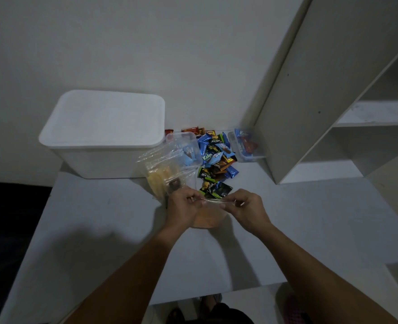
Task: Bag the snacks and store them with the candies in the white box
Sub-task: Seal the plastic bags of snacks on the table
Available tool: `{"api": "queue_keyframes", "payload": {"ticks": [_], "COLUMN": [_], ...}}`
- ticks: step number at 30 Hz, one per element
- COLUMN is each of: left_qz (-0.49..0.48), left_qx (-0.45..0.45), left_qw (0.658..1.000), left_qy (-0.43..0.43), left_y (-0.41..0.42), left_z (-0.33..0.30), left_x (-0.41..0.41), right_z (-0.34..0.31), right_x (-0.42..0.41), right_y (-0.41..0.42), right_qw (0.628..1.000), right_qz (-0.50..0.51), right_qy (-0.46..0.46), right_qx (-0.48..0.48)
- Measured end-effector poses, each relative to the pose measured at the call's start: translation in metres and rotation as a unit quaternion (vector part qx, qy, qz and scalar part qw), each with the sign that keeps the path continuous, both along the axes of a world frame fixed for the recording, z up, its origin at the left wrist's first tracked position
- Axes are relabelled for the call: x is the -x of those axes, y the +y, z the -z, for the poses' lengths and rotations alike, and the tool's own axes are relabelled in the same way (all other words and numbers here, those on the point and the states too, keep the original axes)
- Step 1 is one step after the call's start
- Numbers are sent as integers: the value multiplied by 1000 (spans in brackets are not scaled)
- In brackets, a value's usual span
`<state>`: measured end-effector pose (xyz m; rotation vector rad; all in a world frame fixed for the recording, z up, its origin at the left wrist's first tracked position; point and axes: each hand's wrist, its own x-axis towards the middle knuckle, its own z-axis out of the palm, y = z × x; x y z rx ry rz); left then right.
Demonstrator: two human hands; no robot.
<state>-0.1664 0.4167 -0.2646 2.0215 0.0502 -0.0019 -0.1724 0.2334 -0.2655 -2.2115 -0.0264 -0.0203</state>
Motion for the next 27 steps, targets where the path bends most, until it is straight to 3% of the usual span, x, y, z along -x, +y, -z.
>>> {"api": "queue_keyframes", "payload": {"ticks": [8,16,21,27], "left_qz": [20,37,19,16], "left_qx": [26,10,32,28], "left_qw": [999,999,999,999], "left_qy": [20,9,39,9], "left_y": [4,1,4,-2], "left_z": [0,-4,-7,-15], "left_x": [-6,-7,-7,-4], "right_z": [-5,-18,-22,-27], "right_x": [-3,-3,-5,-4], "right_y": [6,15,14,23], "right_qw": [999,997,999,997], "right_qz": [3,-15,7,-33], "right_qy": [-23,17,37,20], "right_qx": [35,69,29,65]}}
